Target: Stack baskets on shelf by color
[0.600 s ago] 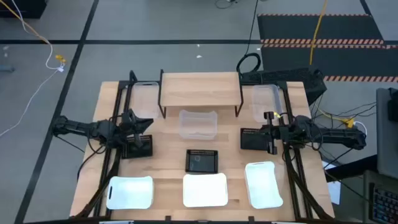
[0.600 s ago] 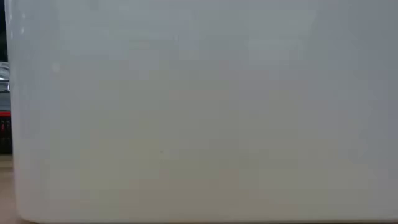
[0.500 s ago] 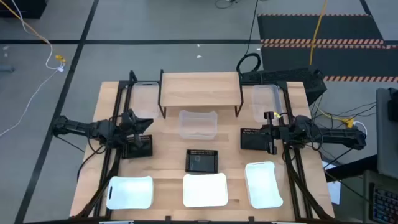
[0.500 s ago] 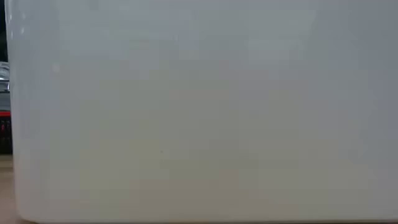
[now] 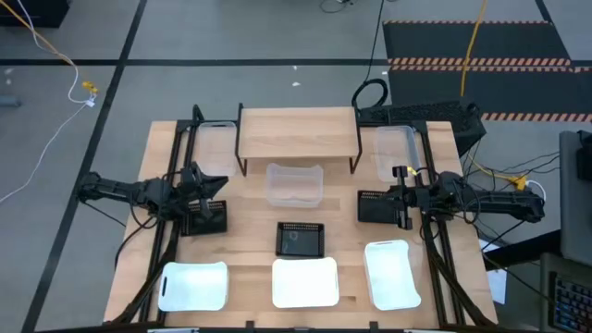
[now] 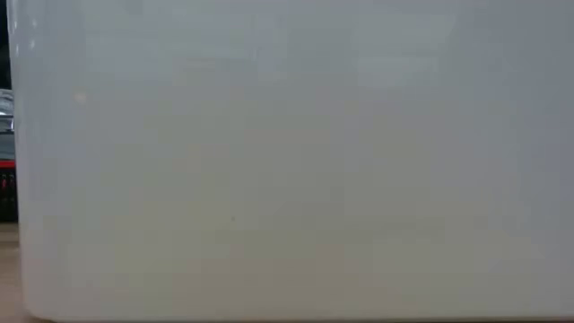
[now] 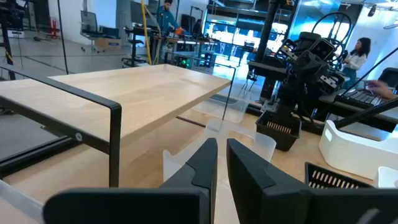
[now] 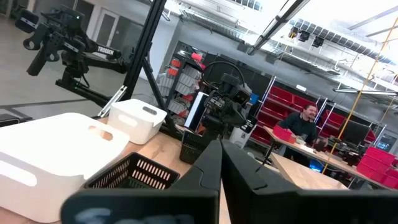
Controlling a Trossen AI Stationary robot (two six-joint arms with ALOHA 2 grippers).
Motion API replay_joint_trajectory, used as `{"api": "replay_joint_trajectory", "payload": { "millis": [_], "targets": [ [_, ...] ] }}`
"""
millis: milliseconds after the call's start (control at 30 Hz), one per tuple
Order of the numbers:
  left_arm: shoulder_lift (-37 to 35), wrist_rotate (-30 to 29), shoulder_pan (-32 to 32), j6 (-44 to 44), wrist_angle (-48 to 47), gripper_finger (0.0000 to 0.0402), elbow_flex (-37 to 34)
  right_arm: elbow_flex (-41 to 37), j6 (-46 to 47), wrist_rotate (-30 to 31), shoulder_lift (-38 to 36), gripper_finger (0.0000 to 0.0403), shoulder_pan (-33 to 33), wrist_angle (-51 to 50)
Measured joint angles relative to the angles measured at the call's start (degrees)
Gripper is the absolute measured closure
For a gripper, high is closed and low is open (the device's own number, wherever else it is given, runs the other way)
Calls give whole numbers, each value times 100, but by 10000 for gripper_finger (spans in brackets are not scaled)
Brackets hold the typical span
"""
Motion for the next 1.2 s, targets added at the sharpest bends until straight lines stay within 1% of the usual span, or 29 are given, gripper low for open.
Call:
{"api": "replay_joint_trajectory", "payload": {
  "millis": [1133,1200],
  "targets": [
    [0,0,-2,0,0,366,0,1,0,2,2,403,2,0],
    [0,0,0,0,0,366,-1,2,-114,2,2,403,2,39]
  ]
}}
